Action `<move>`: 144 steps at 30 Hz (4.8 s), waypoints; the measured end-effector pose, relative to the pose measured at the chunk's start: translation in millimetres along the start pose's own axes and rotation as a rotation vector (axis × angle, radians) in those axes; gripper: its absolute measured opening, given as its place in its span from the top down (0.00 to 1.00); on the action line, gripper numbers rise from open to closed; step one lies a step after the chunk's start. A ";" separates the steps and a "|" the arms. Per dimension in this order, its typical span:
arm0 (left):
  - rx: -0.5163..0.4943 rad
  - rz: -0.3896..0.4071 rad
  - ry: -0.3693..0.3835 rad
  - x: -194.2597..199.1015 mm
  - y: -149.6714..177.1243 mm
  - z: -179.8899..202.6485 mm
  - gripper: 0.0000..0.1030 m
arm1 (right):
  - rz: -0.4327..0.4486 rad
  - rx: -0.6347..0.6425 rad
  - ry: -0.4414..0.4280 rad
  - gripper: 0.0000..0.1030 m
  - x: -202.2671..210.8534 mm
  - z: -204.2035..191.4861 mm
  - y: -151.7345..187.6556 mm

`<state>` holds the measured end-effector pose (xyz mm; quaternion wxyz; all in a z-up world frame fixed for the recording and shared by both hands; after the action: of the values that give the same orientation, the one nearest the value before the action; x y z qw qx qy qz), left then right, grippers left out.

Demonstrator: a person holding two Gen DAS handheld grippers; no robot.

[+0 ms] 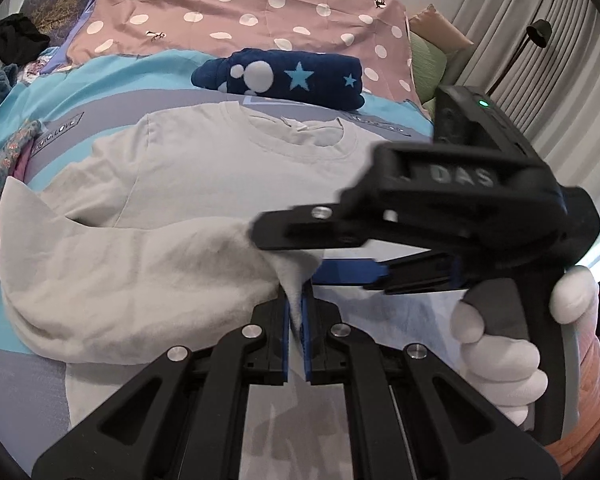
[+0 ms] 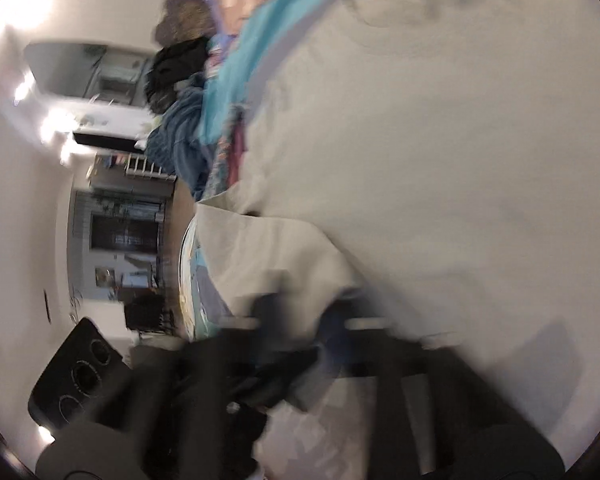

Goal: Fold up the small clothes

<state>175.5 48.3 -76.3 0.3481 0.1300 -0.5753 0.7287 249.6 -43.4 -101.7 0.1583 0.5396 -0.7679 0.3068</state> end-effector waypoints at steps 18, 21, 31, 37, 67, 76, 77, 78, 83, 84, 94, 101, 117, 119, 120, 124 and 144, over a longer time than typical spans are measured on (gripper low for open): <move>-0.157 -0.018 0.187 -48.6 -37.1 126.9 0.95 | 0.335 0.253 0.312 0.93 143.0 51.6 -62.8; -0.182 -0.055 0.211 -65.5 -30.6 147.5 0.96 | 0.337 0.214 0.318 0.93 150.4 74.4 -68.7; -0.216 -0.092 0.213 -78.2 -21.4 163.0 0.95 | 0.362 0.105 0.356 0.82 167.2 130.2 -76.5; -0.162 0.007 0.051 -34.5 -30.9 90.0 0.72 | 0.395 0.090 0.433 0.77 189.2 140.4 -69.7; 0.327 0.119 -0.057 -1.2 -0.6 -157.2 0.61 | -0.172 0.932 0.320 0.41 -192.5 -153.6 -45.6; 0.262 0.168 -0.120 4.5 1.9 -146.9 0.91 | -0.004 0.746 0.374 0.99 -205.6 -136.8 -90.2; 0.255 0.180 -0.138 8.2 2.2 -145.5 0.91 | -0.021 0.721 0.366 0.99 -211.2 -133.0 -93.4; 0.256 0.196 -0.151 13.4 3.0 -144.4 0.91 | -0.030 0.716 0.353 0.99 -218.0 -128.2 -94.5; 0.271 0.182 -0.230 20.5 12.6 -150.0 0.94 | 0.018 0.679 0.301 0.93 -221.4 -109.6 -98.0; 0.283 0.179 -0.221 21.1 14.0 -152.8 0.94 | 0.035 0.621 0.293 0.89 -209.3 -105.3 -103.6; 0.322 0.276 -0.255 47.3 13.8 -159.2 0.89 | 0.088 0.611 0.285 0.91 31.3 -29.7 -10.7; 0.215 0.325 -0.048 48.0 -3.1 -117.7 0.86 | 0.255 0.214 0.419 1.00 115.0 103.2 15.7; 0.039 0.123 -0.153 15.9 -10.3 -49.0 0.78 | 0.419 0.098 0.338 0.63 192.2 129.2 -26.7; 0.001 0.092 -0.090 9.3 -12.9 -17.0 0.69 | 0.408 0.075 0.339 0.60 193.6 135.5 -35.5; -0.021 0.067 -0.074 4.3 -10.9 -4.8 0.61 | 0.388 0.073 0.320 0.59 193.8 138.3 -34.5; -0.149 -0.022 -0.093 -25.8 1.9 42.1 0.60 | 0.271 0.122 0.260 0.44 180.7 145.2 -24.5; -0.136 -0.085 -0.167 -62.6 3.1 62.3 0.59 | 0.529 -0.063 0.305 0.71 291.6 222.3 -2.7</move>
<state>205.7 -32.3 -96.6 0.3374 0.1907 -0.6443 0.6593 164.6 -400.1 -102.7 0.2028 0.2637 -0.8583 0.3908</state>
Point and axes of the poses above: each gripper's, at about its wrist camera, not at the fingertips, and x roughly against the way its jaws point, z to its right, y to its underside, the point moved 2 cm from there along -x, roughly the way its jaws point, and after that the axes turned 14 degrees about z, right-handed, at the moved point
